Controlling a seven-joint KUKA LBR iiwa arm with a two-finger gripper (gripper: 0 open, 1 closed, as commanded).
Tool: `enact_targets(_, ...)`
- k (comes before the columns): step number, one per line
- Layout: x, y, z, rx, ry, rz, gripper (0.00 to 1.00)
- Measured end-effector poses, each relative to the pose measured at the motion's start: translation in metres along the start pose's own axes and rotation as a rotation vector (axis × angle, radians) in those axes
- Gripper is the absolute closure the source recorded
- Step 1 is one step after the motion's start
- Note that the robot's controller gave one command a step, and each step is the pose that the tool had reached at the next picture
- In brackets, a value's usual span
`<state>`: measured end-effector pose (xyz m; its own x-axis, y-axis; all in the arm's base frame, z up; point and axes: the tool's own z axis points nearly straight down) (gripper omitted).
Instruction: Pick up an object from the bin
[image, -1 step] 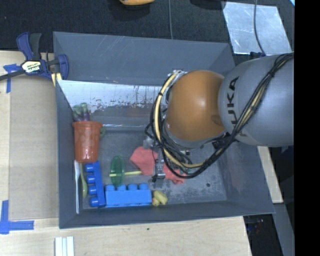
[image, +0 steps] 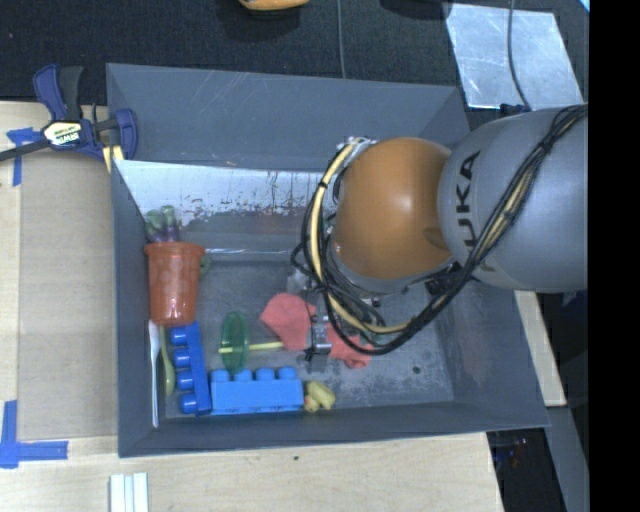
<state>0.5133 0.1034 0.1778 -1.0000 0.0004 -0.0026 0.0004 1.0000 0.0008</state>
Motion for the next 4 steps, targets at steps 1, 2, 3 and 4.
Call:
enact_targets(1,-0.019,-0.047,0.095,-0.001,-0.005,0.075,0.0)
enact_targets(2,-0.026,-0.058,0.133,-0.001,-0.016,0.078,0.0)
enact_targets(3,-0.006,-0.04,0.107,-0.002,-0.011,0.243,0.0)
enact_targets(4,-0.001,-0.017,0.107,-0.002,-0.021,0.222,0.0)
